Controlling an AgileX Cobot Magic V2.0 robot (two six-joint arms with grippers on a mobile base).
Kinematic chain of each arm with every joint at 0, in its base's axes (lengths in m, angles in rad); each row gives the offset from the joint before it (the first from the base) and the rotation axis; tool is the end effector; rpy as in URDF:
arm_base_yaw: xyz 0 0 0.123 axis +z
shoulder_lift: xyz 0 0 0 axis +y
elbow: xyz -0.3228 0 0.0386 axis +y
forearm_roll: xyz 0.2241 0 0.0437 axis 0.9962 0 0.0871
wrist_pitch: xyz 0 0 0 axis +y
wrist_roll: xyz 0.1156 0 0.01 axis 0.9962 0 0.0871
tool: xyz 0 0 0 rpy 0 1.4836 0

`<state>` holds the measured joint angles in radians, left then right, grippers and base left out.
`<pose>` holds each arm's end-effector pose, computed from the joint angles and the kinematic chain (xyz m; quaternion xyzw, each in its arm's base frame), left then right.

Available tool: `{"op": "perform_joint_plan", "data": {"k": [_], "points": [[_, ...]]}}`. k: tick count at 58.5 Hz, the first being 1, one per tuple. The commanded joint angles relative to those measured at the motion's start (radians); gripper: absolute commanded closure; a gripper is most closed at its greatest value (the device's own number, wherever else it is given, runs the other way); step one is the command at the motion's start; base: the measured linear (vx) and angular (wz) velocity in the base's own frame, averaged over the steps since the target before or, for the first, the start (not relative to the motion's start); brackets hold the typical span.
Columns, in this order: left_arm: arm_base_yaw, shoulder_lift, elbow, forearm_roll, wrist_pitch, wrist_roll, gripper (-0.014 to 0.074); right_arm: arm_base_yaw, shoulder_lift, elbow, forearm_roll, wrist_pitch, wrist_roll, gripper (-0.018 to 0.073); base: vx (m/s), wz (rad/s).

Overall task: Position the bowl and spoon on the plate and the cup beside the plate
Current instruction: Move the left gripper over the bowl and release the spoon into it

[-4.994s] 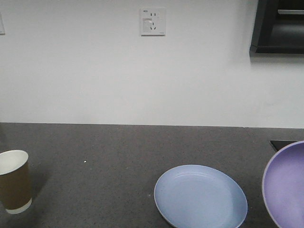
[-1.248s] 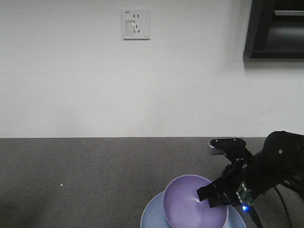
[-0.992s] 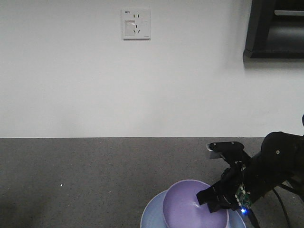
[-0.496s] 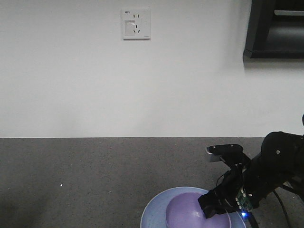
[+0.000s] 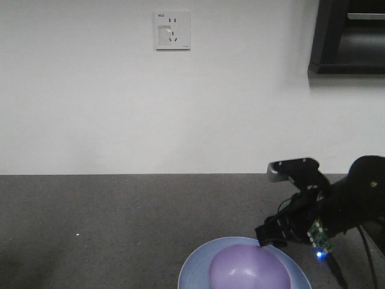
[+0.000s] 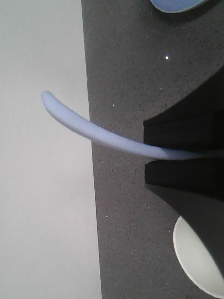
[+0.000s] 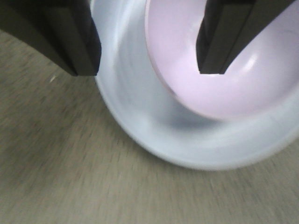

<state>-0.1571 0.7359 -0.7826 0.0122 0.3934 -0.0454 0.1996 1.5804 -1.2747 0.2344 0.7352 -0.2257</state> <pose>0.1192 -0.0183 0.3925 0.0473 0.7912 -0.0564 0.6071 0.3258 0.0844 0.3270 -0.1422 0.9373 0.0971 0.3029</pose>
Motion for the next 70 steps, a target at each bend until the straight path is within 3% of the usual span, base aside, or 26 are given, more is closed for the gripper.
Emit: {"op": "perform_joint_plan", "data": {"k": [1,13,23,30,40,50,51,70], "points": [[-0.002,-0.004,-0.029,0.001,-0.094,-0.001,0.059,-0.002,-0.135,-0.033,0.003,-0.092,-0.003,0.0052,0.0,0.0],[-0.002,-0.004,-0.03,-0.012,-0.151,-0.001,0.0589,-0.002,-0.37,0.002,0.005,-0.165,-0.002,0.0052,0.0,0.0],[-0.004,0.031,-0.03,-0.085,-0.229,0.0,0.0589,-0.002,-0.537,0.117,-0.002,-0.231,-0.002,0.0052,0.0,0.0],[-0.044,0.082,-0.031,-0.124,-0.263,0.045,0.0589,-0.002,-0.612,0.189,-0.002,-0.235,-0.002,0.0052,0.0,0.0],[-0.159,0.179,-0.061,-0.176,-0.334,0.127,0.0589,-0.002,-0.653,0.229,0.003,-0.233,-0.001,0.0052,0.0,0.0],[-0.289,0.305,-0.122,-0.184,-0.393,0.13,0.0589,-0.002,-0.653,0.229,0.009,-0.233,0.008,0.0052,0.0,0.0],[-0.433,0.478,-0.202,-0.184,-0.496,0.129,0.0589,-0.002,-0.653,0.229,0.009,-0.233,0.023,0.0052,0.0,0.0],[-0.603,0.708,-0.289,-0.183,-0.697,0.125,0.0589,-0.002,-0.653,0.229,0.009,-0.235,0.024,0.0054,0.0,0.0]]}}
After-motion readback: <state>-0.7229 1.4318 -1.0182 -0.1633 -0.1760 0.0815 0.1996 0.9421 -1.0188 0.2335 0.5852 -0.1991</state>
